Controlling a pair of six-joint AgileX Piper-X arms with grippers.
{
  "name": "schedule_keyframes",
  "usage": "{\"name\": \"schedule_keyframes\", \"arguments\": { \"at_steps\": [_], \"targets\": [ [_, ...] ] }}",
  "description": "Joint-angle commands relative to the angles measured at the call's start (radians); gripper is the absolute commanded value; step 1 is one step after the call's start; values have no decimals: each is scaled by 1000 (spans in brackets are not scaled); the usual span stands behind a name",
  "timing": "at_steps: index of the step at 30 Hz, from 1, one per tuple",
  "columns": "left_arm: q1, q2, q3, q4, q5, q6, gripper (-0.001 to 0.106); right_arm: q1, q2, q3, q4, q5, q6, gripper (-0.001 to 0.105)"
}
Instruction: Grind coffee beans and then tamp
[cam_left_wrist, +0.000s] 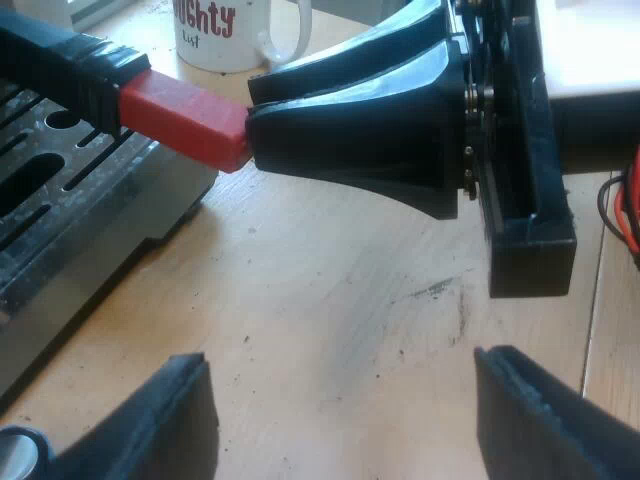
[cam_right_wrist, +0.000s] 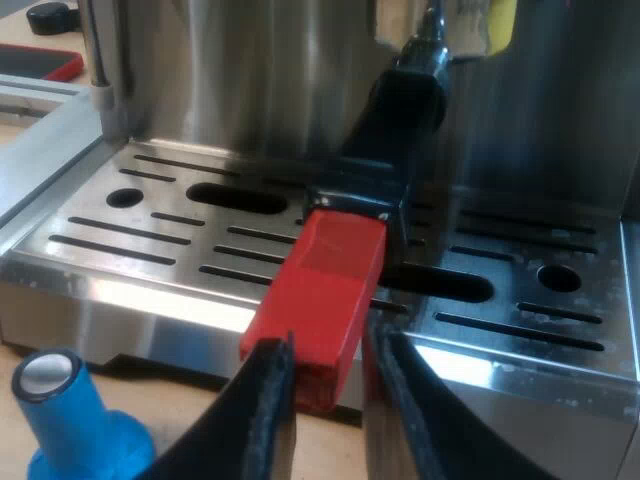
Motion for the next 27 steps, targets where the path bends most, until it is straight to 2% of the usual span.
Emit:
{"name": "schedule_keyframes", "arguments": {
  "at_steps": [1, 5, 12, 18, 21, 23, 26, 27],
  "targets": [
    [-6, 3, -4, -10, 13, -12, 59, -49, 4, -7, -44, 158, -21, 20],
    [-6, 3, -4, -4, 13, -12, 59, -49, 4, -7, -44, 211, -42, 20],
    [-6, 3, -4, -3, 13, -12, 59, -49, 4, -7, -44, 208, -42, 20],
    [-6, 3, -4, -3, 13, -12, 59, 50, 4, -7, -24, 207, -42, 20],
    [-6, 3, -4, -3, 13, -12, 59, 98, 4, -7, 27, 210, -27, 24],
    [-6, 3, -4, -3, 13, -12, 59, 131, 4, -7, 69, 211, -27, 35],
    [-6, 3, -4, -3, 13, -12, 59, 134, 4, -7, 72, 211, -27, 35],
    [-6, 3, -4, -6, 13, -12, 59, 143, 4, -7, 79, 211, -27, 39]
  ]
}}
